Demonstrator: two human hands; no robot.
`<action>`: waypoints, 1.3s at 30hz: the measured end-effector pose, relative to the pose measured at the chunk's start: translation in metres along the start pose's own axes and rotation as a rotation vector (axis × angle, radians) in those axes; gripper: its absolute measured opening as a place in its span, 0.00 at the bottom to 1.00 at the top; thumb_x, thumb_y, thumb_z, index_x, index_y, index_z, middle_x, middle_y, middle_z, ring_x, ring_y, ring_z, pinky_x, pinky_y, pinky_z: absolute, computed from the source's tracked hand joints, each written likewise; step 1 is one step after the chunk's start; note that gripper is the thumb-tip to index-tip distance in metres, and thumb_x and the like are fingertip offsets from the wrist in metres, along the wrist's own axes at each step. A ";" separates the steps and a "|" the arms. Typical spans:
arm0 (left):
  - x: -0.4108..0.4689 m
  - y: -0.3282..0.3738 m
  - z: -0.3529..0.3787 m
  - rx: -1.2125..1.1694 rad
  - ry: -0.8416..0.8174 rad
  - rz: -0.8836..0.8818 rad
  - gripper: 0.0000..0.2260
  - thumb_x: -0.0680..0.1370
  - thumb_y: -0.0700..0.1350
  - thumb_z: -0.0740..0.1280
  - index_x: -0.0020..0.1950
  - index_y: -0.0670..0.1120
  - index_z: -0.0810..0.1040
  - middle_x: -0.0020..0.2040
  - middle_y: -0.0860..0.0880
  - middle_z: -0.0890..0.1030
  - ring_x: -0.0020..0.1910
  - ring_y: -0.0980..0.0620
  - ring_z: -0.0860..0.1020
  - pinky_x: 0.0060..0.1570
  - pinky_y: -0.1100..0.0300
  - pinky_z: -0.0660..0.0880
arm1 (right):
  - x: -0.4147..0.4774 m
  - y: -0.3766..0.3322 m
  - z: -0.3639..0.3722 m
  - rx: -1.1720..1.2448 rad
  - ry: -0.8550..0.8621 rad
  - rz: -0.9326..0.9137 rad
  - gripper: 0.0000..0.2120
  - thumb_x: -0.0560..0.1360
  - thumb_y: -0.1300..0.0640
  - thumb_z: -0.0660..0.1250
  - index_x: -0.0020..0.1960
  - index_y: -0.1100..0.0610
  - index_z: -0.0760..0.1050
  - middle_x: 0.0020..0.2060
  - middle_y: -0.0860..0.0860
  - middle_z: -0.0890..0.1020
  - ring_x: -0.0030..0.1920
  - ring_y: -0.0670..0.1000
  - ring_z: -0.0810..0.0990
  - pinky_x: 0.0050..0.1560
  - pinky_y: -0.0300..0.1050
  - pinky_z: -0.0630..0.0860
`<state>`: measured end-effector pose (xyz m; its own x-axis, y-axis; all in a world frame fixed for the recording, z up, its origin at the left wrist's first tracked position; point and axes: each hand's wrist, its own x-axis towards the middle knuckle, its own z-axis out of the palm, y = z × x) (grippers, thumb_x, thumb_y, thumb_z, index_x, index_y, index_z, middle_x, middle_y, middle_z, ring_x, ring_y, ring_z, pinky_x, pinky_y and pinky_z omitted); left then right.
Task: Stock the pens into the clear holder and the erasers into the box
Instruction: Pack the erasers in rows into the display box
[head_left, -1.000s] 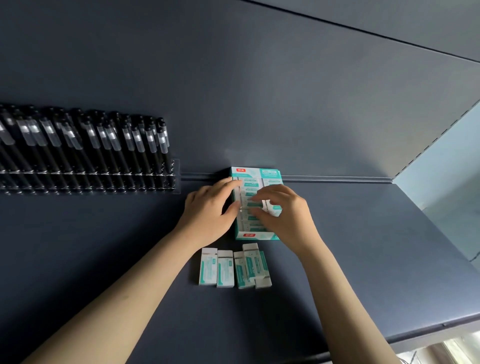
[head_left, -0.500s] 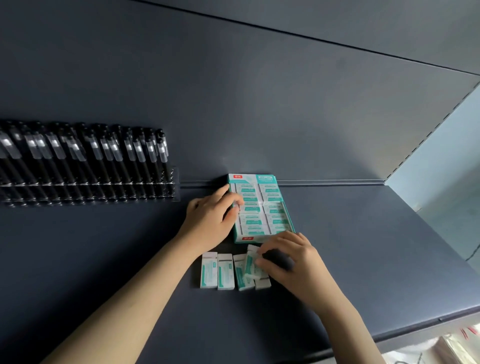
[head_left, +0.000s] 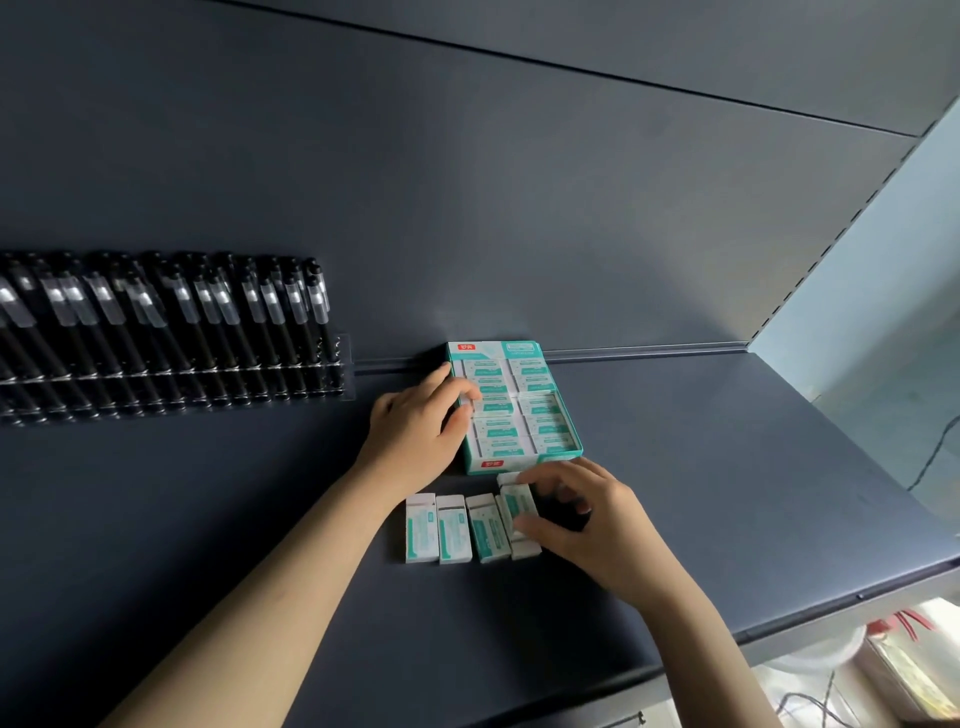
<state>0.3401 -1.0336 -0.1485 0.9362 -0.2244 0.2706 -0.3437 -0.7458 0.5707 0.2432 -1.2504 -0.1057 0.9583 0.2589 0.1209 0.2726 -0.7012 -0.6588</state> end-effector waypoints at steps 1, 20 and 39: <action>0.000 0.000 0.000 0.001 0.004 0.004 0.11 0.80 0.56 0.49 0.56 0.60 0.68 0.73 0.57 0.69 0.66 0.53 0.73 0.64 0.47 0.63 | -0.001 -0.002 0.000 0.034 0.003 0.013 0.14 0.72 0.52 0.75 0.53 0.40 0.77 0.48 0.37 0.79 0.50 0.42 0.77 0.45 0.30 0.74; 0.001 -0.002 0.003 0.012 0.017 0.001 0.06 0.82 0.52 0.56 0.57 0.58 0.69 0.71 0.59 0.70 0.63 0.54 0.74 0.64 0.48 0.61 | 0.062 0.005 -0.028 -0.099 0.338 0.115 0.08 0.73 0.65 0.72 0.49 0.55 0.82 0.44 0.47 0.81 0.41 0.48 0.76 0.36 0.26 0.69; 0.001 0.000 -0.001 -0.025 0.040 0.005 0.09 0.79 0.54 0.53 0.54 0.58 0.70 0.71 0.59 0.70 0.63 0.54 0.75 0.64 0.46 0.65 | 0.090 0.035 -0.014 -0.042 0.190 0.024 0.09 0.77 0.61 0.70 0.54 0.54 0.84 0.56 0.45 0.76 0.55 0.51 0.75 0.51 0.43 0.80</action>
<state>0.3406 -1.0334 -0.1471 0.9309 -0.2022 0.3042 -0.3506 -0.7286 0.5884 0.3406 -1.2609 -0.1072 0.9625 0.1143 0.2460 0.2488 -0.7336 -0.6324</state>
